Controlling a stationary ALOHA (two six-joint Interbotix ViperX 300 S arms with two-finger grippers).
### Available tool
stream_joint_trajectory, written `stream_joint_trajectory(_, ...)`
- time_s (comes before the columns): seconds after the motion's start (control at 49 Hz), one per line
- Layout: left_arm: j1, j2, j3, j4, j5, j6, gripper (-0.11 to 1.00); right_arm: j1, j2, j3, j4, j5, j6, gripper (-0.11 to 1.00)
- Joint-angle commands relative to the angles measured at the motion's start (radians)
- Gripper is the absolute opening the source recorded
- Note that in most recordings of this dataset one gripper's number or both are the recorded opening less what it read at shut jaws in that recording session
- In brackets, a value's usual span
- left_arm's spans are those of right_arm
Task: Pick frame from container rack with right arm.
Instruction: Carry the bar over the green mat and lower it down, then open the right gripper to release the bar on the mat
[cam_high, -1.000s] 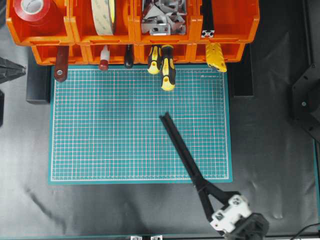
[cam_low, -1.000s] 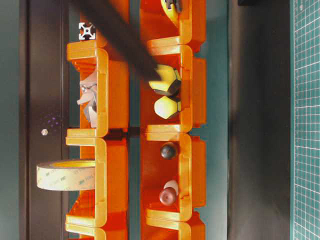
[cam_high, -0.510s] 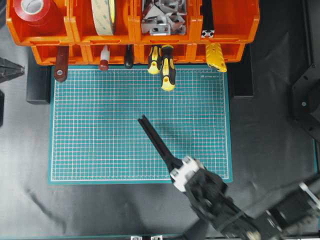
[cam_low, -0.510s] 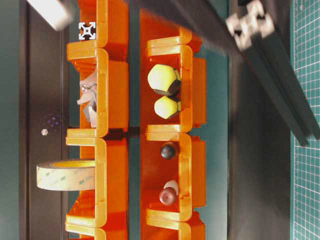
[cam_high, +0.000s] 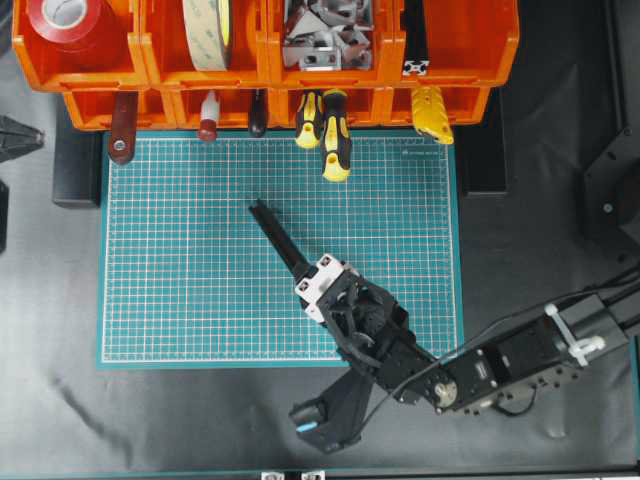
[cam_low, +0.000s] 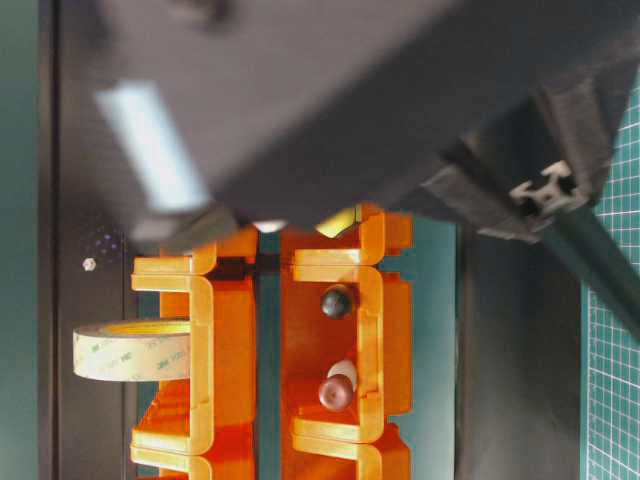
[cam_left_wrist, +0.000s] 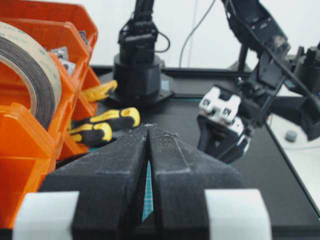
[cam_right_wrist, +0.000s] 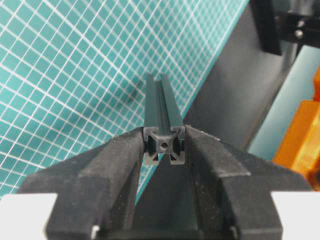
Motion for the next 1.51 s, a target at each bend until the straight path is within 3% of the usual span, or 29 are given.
stream_joint_trajectory(0.0, 0.002, 0.005, -0.034, 0.003, -0.006, -0.002, 0.0, -0.002, -0.014, 0.006, 0.005, -0.025, 0.006, 0.25)
stream_joint_trajectory(0.53, -0.002, 0.005, -0.034, 0.003, -0.006, -0.002, 0.0, -0.003, -0.012, 0.014, 0.109, -0.11, 0.014, 0.26)
stream_joint_trajectory(0.571, -0.002, 0.005, -0.034, 0.003, -0.006, -0.002, 0.0, -0.003, -0.012, 0.015, 0.115, -0.117, 0.014, 0.3)
stream_joint_trajectory(0.714, -0.002, 0.005, -0.034, 0.005, -0.005, -0.002, 0.0, -0.003, -0.006, 0.014, 0.132, -0.121, 0.015, 0.65)
stream_joint_trajectory(0.796, -0.002, 0.005, -0.034, 0.003, -0.006, -0.002, 0.0, -0.003, 0.0, 0.011, 0.147, -0.121, 0.017, 0.78)
stream_joint_trajectory(0.938, -0.002, 0.003, -0.035, 0.003, -0.006, -0.002, 0.0, -0.003, 0.0, 0.005, 0.201, -0.124, 0.023, 0.82)
stream_joint_trajectory(1.183, -0.005, -0.003, -0.035, 0.005, -0.005, -0.002, 0.0, -0.003, -0.018, 0.008, 0.336, -0.146, 0.175, 0.82)
stream_joint_trajectory(1.489, -0.005, -0.014, -0.04, 0.003, 0.032, -0.003, 0.0, -0.021, -0.173, 0.051, 0.347, -0.181, 0.43, 0.85)
